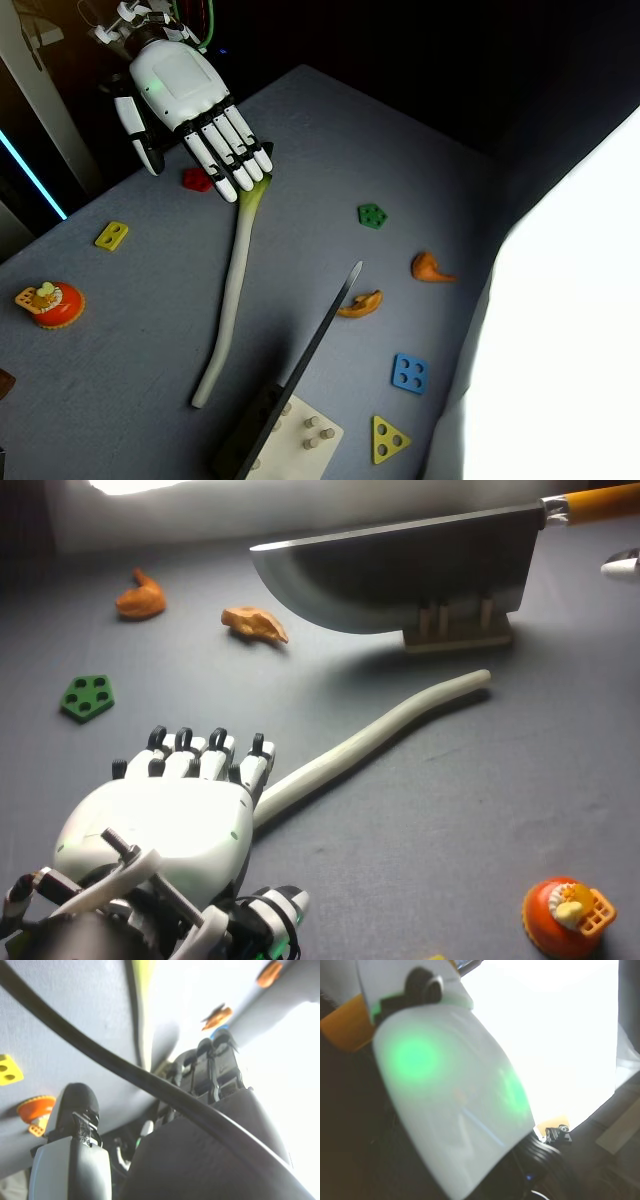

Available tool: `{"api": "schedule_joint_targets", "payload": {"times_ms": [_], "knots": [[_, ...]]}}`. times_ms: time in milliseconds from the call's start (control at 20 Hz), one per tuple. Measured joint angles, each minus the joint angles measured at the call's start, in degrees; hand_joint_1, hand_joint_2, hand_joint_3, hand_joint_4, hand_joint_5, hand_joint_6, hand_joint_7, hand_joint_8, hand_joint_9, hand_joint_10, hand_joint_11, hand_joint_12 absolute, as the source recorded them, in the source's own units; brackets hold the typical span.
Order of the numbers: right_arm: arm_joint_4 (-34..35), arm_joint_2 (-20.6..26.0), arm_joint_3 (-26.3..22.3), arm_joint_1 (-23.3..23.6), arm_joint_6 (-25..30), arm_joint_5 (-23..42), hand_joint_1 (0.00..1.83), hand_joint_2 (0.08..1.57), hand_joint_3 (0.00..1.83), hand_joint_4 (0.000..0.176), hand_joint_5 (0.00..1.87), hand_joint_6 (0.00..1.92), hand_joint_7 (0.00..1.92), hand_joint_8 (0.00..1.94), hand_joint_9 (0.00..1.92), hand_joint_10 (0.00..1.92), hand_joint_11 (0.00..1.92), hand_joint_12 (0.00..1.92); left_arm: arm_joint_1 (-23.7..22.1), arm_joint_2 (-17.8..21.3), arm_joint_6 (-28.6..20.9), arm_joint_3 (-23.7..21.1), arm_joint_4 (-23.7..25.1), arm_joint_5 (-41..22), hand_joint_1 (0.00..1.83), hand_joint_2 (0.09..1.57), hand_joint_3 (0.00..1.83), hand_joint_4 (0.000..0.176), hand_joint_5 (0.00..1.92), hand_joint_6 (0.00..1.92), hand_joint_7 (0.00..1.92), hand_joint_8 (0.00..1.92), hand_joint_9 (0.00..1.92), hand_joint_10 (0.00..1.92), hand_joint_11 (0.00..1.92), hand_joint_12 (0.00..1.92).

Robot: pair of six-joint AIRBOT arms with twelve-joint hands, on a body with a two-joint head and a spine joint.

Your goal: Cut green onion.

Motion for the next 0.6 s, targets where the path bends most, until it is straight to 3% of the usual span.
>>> {"api": "schedule_joint_targets", "payload": {"times_ms": [50, 150, 250, 300, 500, 600], "knots": [[-1.2, -1.0, 1.3, -0.2, 0.4, 0.5, 1.14, 1.02, 0.0, 0.065, 0.0, 0.0, 0.0, 0.0, 0.0, 0.0, 0.0, 0.0, 0.5, 0.0, -0.2, 0.0, -0.1, 0.0, 0.45, 1.25, 0.01, 0.059, 0.0, 0.0, 0.0, 0.0, 0.0, 0.0, 0.0, 0.0], [-3.9, -2.5, 3.1, -0.3, 3.5, 1.3, 1.1, 1.01, 0.0, 0.047, 0.0, 0.0, 0.0, 0.0, 0.0, 0.0, 0.0, 0.0, 2.0, 0.0, -0.9, 0.1, 0.0, 0.0, 0.48, 1.26, 0.01, 0.055, 0.0, 0.0, 0.0, 0.0, 0.01, 0.0, 0.0, 0.0], [-4.9, -4.1, 4.9, -0.6, 5.1, 1.4, 1.03, 1.03, 0.0, 0.054, 0.0, 0.0, 0.0, 0.0, 0.0, 0.0, 0.0, 0.0, 3.0, 0.0, -2.4, 0.5, 0.1, -0.1, 0.44, 1.27, 0.01, 0.057, 0.01, 0.0, 0.02, 0.0, 0.01, 0.0, 0.0, 0.0], [-5.4, -4.9, 5.8, -0.9, 5.1, 1.8, 1.07, 1.04, 0.0, 0.065, 0.0, 0.0, 0.0, 0.0, 0.0, 0.0, 0.0, 0.0, 3.4, 0.0, -2.9, 0.5, 0.9, 0.1, 0.43, 1.27, 0.01, 0.051, 0.02, 0.01, 0.03, 0.01, 0.01, 0.01, 0.01, 0.0], [-7.6, -6.8, 8.3, -1.0, 5.5, 3.8, 1.08, 1.04, 0.0, 0.072, 0.0, 0.0, 0.0, 0.0, 0.0, 0.0, 0.0, 0.0, 4.5, 0.0, -5.2, 0.5, 3.8, -0.2, 0.41, 1.28, 0.01, 0.046, 0.02, 0.0, 0.01, 0.0, 0.0, 0.0, 0.0, 0.0], [-8.2, -8.3, 10.4, -1.0, 6.4, 4.5, 1.12, 1.03, 0.0, 0.055, 0.0, 0.0, 0.0, 0.0, 0.0, 0.0, 0.0, 0.0, 4.5, 0.0, -5.1, 0.5, 3.6, 0.3, 0.4, 1.31, 0.02, 0.038, 0.04, 0.01, 0.0, 0.0, 0.0, 0.0, 0.0, 0.0]]}}
